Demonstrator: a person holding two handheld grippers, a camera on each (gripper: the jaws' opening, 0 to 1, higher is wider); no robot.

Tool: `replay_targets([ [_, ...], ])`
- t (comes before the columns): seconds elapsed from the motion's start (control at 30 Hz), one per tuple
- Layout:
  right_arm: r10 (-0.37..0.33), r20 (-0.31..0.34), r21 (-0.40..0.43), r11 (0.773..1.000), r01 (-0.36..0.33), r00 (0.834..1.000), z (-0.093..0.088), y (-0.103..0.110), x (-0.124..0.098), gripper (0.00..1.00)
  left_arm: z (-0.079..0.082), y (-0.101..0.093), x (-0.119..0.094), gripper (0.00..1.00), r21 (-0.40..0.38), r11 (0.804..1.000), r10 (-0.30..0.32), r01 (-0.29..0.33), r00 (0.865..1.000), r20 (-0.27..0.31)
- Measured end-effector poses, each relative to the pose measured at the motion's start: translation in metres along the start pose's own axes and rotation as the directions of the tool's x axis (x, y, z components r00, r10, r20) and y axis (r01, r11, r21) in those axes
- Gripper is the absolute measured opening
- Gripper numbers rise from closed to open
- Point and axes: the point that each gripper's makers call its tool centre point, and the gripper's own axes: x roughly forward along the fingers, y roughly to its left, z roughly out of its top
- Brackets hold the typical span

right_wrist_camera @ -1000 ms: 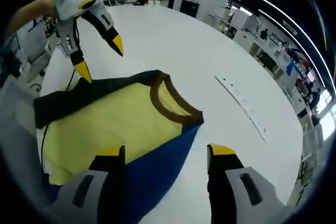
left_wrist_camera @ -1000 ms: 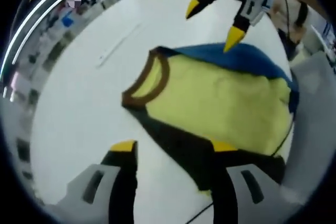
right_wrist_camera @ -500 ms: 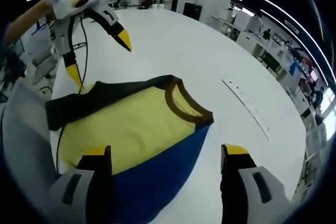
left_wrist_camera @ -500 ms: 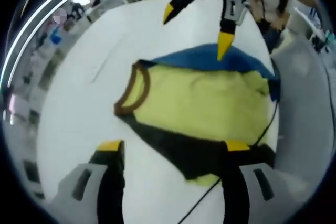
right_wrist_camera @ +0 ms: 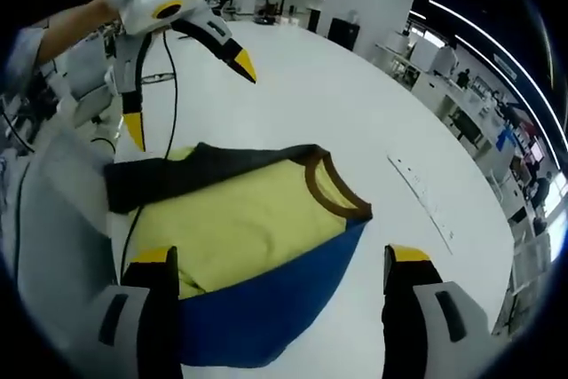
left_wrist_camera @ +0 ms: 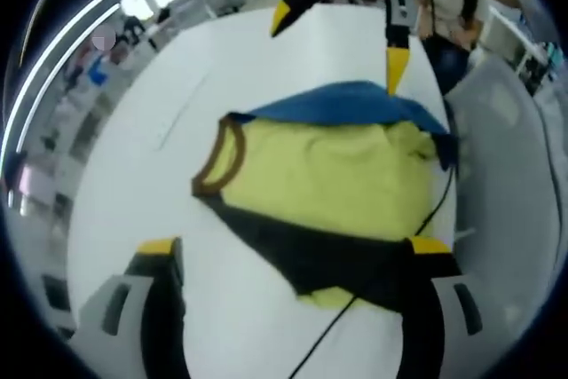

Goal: Fold the garment on the visible template until the final outline fits inside the template.

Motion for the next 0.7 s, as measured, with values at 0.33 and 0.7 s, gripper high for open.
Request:
replay_targets([
  [0.33, 0.0, 0.04, -0.064, 0.998, 0.003, 0.999, 0.01, 0.023, -0.021, 1.0, 0.004, -0.016, -0.026, 1.0, 0.03, 1.0, 0.003, -0.004, 0.999, 0.034],
  [0.7, -0.041, 0.083, -0.048, 0.998, 0.045, 0.996, -0.002, 0.042, -0.053, 1.0, -0.01, -0.025, -0.05, 1.0, 0.0, 0.999, 0.052, -0.052, 0.997, 0.058],
])
